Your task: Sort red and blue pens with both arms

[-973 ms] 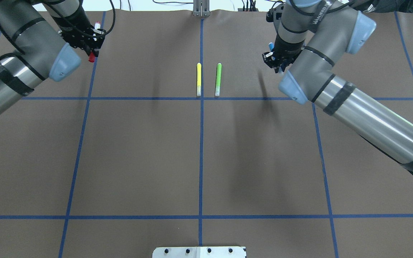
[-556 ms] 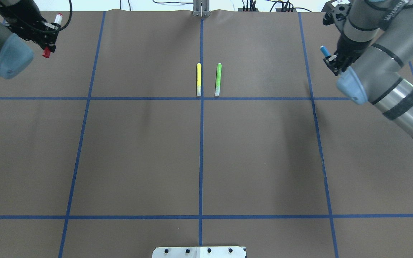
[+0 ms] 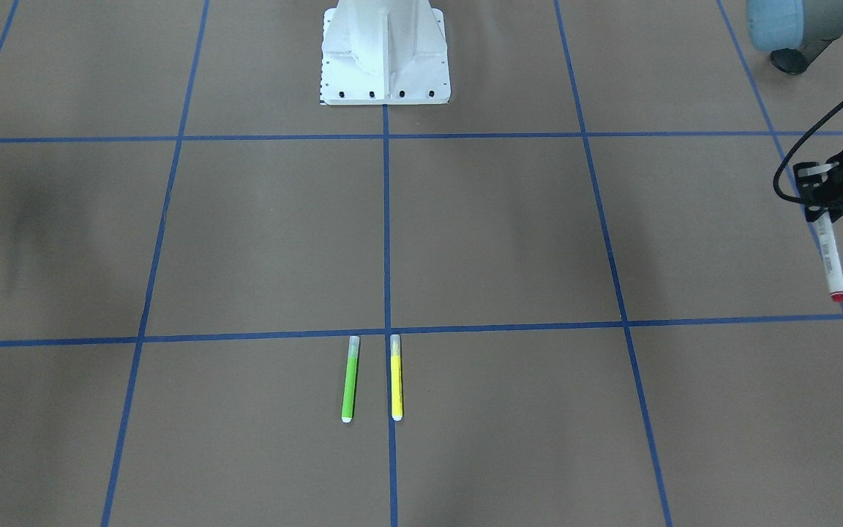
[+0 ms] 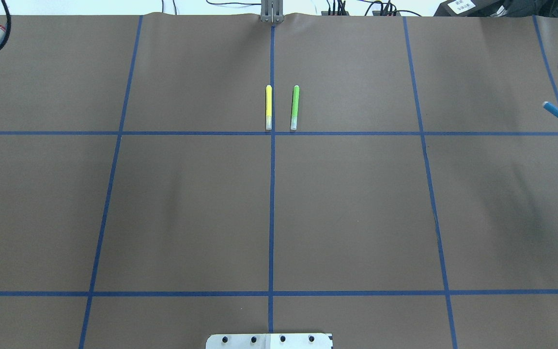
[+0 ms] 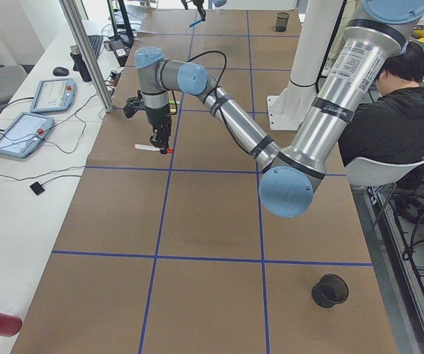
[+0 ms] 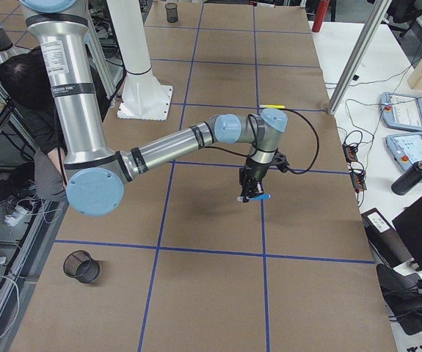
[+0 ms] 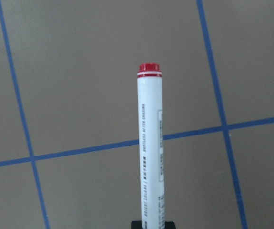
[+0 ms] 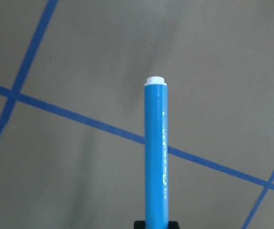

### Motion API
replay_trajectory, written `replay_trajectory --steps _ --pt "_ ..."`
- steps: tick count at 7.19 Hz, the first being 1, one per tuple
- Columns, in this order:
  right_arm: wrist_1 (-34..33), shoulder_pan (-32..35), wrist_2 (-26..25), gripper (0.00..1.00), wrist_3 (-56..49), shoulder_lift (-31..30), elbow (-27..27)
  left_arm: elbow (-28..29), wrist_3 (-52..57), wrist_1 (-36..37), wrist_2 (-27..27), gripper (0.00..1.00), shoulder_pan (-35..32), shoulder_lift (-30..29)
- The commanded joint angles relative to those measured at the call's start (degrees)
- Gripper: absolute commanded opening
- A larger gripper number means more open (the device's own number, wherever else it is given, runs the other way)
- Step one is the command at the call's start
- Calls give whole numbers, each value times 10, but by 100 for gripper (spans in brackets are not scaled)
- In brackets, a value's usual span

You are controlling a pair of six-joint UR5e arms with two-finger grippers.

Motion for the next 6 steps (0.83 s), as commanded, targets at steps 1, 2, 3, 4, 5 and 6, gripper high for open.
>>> replay_trajectory --steps 1,2,3,4,5,6 --pt "-7 65 5 0 -106 -97 16 -15 81 59 6 0 -50 61" --pt "-52 79 8 0 -113 -121 14 -15 108 59 7 0 -70 84" --pt "-101 100 9 0 -138 -149 12 -15 120 59 7 0 -76 97" --pt "-105 127 8 0 -177 -191 11 -17 120 58 6 0 -77 102" --pt "-106 158 8 0 -219 -238 13 -25 120 58 6 0 -77 102" --pt "-140 189 4 0 -252 -265 12 -37 119 59 5 0 -78 102"
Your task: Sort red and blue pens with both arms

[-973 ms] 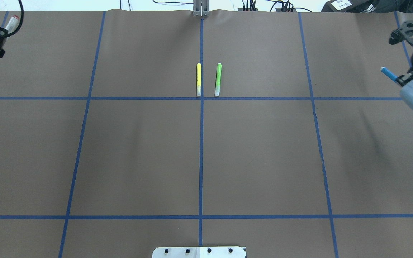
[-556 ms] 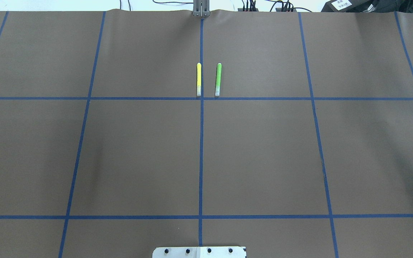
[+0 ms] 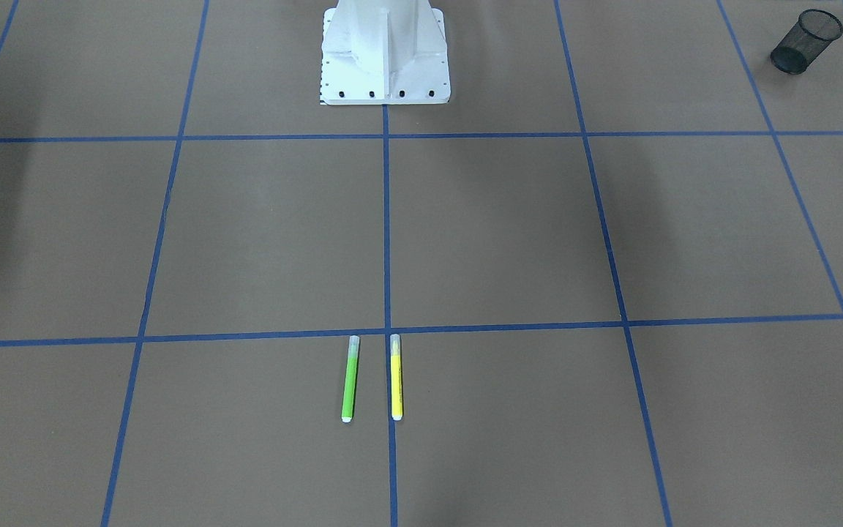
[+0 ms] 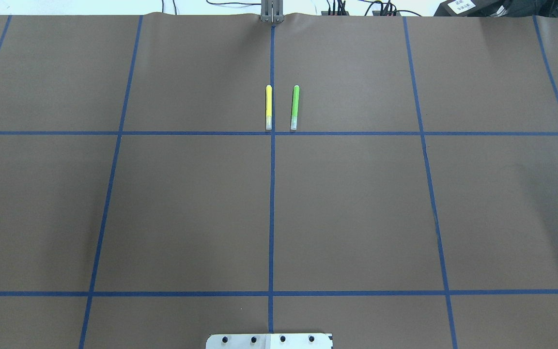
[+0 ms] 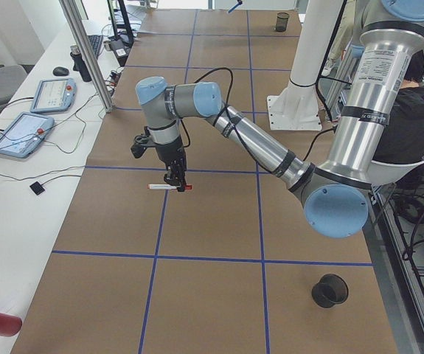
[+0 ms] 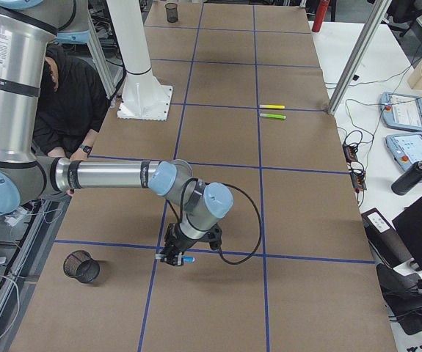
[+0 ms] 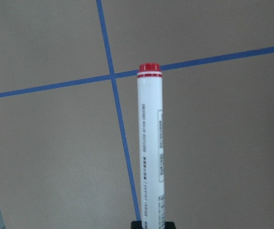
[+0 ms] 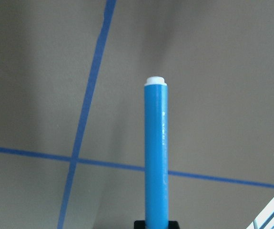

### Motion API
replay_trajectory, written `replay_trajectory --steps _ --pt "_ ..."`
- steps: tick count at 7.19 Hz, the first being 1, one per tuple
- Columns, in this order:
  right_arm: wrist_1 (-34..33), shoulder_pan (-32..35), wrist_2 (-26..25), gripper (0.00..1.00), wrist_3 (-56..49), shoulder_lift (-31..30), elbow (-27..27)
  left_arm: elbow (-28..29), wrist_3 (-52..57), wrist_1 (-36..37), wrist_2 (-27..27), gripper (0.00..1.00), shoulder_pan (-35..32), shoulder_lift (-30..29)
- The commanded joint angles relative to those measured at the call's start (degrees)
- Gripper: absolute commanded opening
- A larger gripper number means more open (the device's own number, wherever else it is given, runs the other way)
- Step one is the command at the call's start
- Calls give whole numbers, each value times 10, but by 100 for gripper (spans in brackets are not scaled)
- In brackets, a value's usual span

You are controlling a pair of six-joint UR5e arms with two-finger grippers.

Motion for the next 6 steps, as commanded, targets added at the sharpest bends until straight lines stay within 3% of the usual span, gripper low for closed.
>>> replay_trajectory --steps 1,3,6 --pt "-82 72 -6 0 -117 -60 -3 -30 -1 1 -2 0 -1 2" --pt "-191 103 -35 0 -142 -86 -1 -62 -1 2 -1 0 -1 9" --pt "-331 118 -33 0 -142 -88 -1 -71 -1 0 0 0 -2 -2"
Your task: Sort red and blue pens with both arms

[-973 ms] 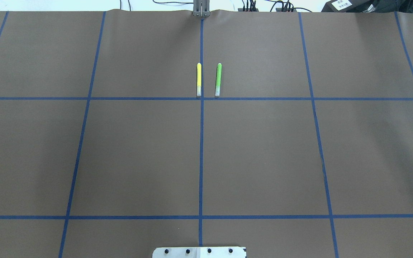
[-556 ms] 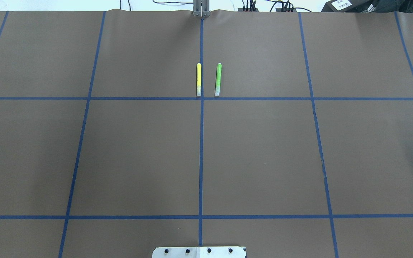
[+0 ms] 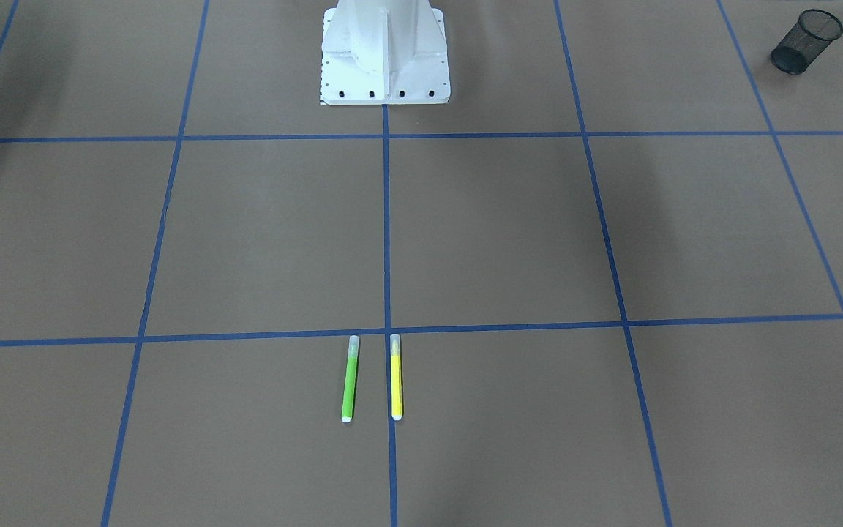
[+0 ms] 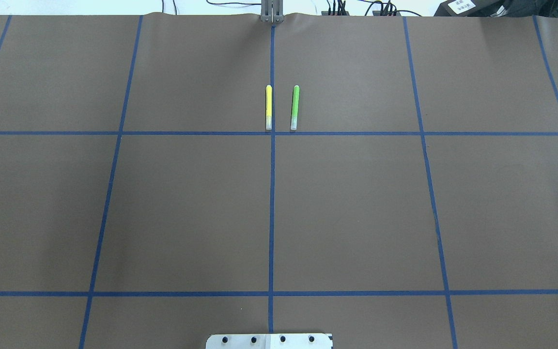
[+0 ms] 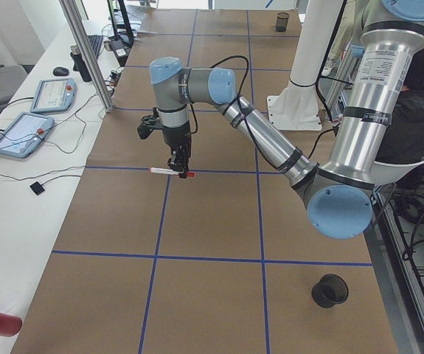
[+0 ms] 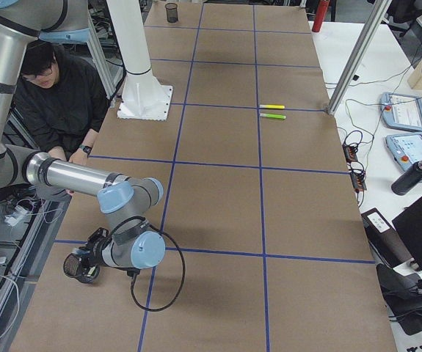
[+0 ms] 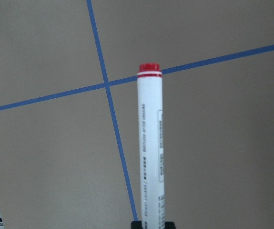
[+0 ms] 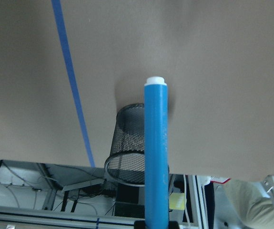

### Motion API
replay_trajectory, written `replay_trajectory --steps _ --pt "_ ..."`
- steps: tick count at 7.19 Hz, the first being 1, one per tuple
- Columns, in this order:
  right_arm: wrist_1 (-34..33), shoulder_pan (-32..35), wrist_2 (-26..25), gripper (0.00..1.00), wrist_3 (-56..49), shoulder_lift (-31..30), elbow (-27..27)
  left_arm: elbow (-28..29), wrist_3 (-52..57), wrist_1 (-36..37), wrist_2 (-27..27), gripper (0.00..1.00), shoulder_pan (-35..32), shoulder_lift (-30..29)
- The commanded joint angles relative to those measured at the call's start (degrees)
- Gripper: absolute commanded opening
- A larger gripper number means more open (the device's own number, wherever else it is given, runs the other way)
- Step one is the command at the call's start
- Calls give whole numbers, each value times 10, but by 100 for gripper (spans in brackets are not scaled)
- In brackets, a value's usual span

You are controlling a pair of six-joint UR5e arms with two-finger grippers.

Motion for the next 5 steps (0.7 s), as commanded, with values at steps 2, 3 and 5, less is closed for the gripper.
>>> replay_trajectory --steps 2,3,5 --pt "-70 5 6 0 6 -21 -18 -16 -4 0 -1 0 0 -10" --pt "-70 5 6 0 6 -22 -43 -19 -6 0 -1 0 0 -10" --pt "-68 5 8 0 5 -23 -86 -22 -6 -1 -2 0 0 -10"
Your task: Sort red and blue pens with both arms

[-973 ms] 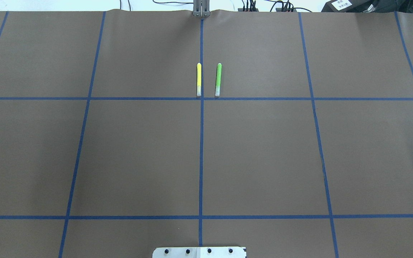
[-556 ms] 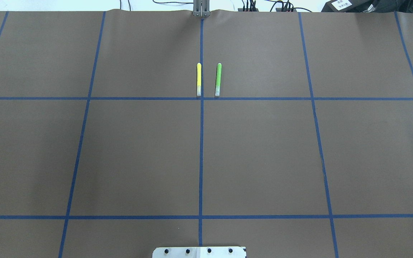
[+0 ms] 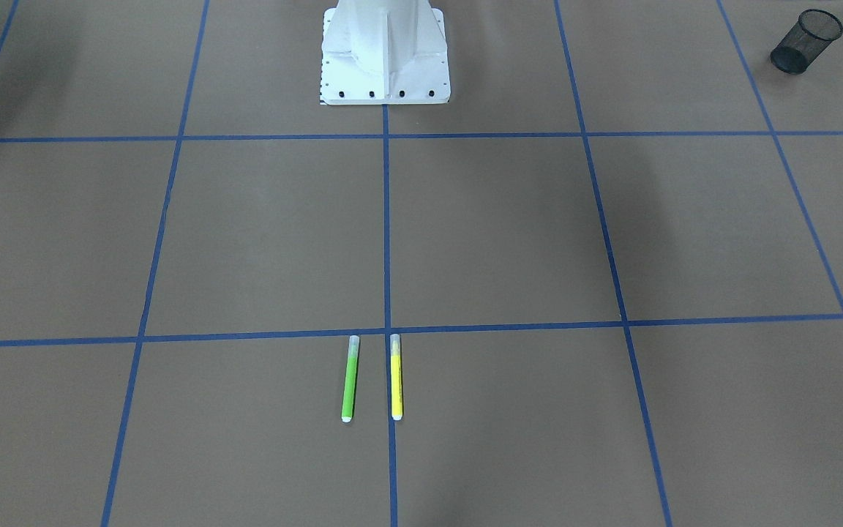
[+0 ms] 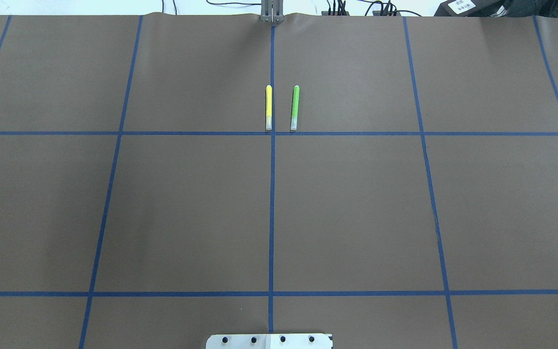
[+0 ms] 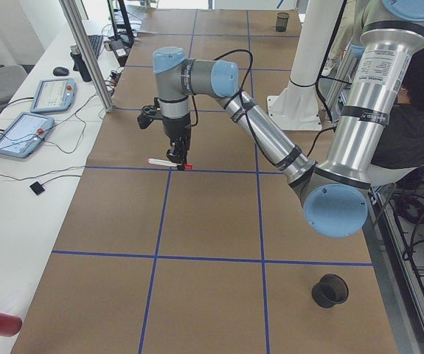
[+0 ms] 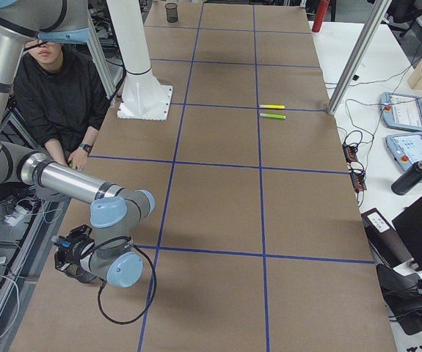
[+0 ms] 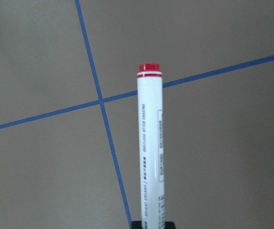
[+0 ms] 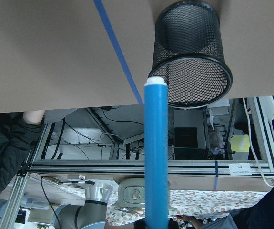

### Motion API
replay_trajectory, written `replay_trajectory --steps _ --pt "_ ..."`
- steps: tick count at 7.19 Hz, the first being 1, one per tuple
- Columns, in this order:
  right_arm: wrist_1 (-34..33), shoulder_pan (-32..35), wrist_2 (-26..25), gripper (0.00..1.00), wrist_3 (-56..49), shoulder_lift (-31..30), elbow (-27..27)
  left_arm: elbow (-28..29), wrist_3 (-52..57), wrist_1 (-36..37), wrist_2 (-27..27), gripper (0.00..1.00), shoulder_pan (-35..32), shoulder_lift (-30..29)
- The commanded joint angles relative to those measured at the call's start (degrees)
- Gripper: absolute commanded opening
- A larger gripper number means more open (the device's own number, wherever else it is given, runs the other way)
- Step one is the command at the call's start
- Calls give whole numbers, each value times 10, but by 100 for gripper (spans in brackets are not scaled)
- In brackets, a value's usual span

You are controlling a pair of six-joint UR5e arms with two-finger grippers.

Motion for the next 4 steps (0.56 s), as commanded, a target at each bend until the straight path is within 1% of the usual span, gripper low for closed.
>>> replay_trajectory --steps 1,3,4 --pt "1 0 2 0 1 0 -32 -2 1 0 -1 0 1 -1" --pt "4 0 6 0 1 1 -48 1 1 0 0 0 2 0" --pt "4 0 5 52 0 1 -49 -1 1 0 -1 0 2 -2"
